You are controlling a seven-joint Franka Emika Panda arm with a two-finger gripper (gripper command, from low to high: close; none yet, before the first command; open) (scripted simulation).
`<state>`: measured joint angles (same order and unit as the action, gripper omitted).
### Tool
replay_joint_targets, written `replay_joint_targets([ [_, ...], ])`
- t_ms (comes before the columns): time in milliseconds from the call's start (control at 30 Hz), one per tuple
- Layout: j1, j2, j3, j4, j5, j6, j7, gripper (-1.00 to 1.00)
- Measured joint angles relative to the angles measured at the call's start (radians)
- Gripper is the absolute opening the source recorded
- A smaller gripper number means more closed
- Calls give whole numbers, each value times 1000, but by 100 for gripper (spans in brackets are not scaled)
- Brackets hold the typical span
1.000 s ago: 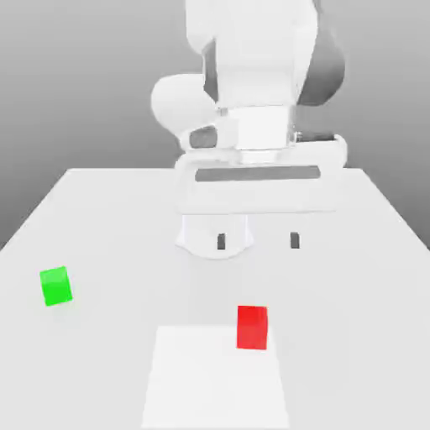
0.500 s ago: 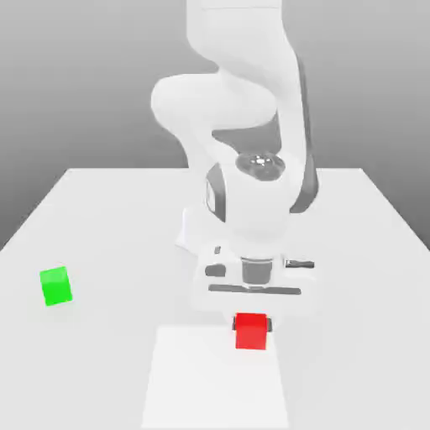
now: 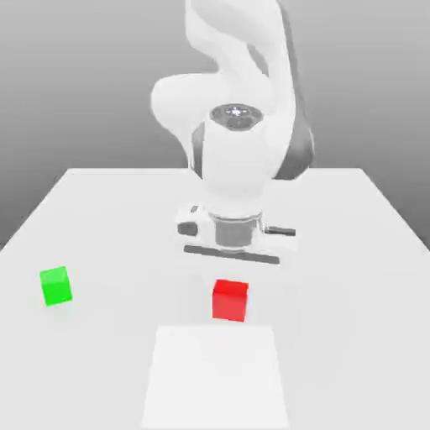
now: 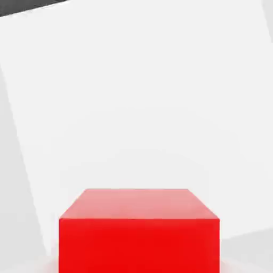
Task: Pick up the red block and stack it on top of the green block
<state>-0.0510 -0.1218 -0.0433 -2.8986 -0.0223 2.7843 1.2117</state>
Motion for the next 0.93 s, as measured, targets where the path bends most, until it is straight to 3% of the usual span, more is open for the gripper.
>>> replay_joint_targets([
  [500,-549,-37,-322,68,-101,-100,528,-100],
  [633,-561,40,-356,83,-36,-40,517,-100],
  [833,-556,186,-325,87,127,89,403,-100],
  [867,-564,207,-313,87,153,108,385,100],
  [933,-564,207,-313,87,153,108,385,100],
])
